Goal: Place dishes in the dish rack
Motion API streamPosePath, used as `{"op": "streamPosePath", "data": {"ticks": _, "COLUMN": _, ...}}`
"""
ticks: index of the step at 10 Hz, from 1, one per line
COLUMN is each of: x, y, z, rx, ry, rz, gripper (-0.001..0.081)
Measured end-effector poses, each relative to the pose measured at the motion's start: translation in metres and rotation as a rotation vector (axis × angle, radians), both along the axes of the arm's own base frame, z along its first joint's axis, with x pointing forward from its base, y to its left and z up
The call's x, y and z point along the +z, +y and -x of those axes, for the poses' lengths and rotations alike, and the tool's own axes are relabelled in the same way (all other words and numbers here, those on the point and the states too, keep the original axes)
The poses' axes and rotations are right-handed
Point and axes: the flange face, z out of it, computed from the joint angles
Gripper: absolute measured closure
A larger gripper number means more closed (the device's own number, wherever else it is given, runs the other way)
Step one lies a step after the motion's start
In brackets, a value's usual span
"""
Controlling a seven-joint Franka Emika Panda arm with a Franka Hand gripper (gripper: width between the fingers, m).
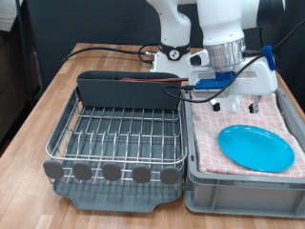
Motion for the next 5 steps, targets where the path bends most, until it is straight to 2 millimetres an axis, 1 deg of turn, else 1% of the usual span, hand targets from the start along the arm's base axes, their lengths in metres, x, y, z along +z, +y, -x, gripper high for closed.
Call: {"op": "streamPosePath", "data": {"ticks": 5, "x": -0.013, "y": -0.007, "z": 0.008, "rx": 0.016, "ry": -0.017, "rz": -0.028, "gripper": 0.0004}}
